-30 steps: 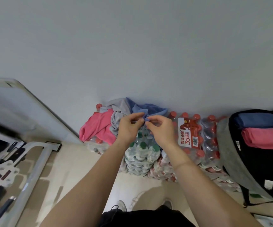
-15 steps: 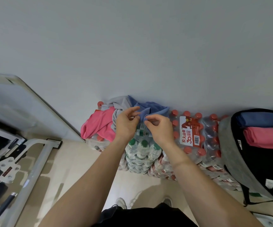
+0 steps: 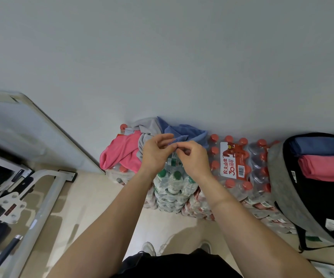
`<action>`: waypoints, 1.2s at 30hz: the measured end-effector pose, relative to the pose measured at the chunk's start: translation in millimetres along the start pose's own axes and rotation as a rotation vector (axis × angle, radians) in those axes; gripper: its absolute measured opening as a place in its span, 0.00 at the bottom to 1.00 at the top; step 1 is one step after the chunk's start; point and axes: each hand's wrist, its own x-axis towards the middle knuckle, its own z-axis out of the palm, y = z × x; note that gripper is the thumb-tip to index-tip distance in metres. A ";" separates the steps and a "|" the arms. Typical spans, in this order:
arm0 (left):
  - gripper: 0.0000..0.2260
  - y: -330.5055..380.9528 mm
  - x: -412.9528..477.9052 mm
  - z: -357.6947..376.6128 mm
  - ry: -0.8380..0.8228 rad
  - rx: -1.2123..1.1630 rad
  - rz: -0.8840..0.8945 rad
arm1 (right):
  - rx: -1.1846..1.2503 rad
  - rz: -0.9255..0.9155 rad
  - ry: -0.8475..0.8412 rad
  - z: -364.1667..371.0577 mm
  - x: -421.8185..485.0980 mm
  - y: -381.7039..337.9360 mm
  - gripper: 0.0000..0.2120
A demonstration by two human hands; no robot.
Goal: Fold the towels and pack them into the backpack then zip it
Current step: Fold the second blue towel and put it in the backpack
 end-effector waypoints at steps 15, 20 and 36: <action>0.12 9.7 3.5 -31.7 0.005 0.338 0.144 | -0.602 -0.234 -0.414 -41.2 72.2 -8.5 0.05; 0.12 51.9 26.2 -65.7 0.222 0.404 0.266 | -0.614 -0.234 -0.385 -58.6 97.9 -50.2 0.07; 0.14 106.8 82.0 -111.3 0.341 0.561 0.368 | -0.689 -0.035 -0.278 -160.4 115.0 -59.8 0.11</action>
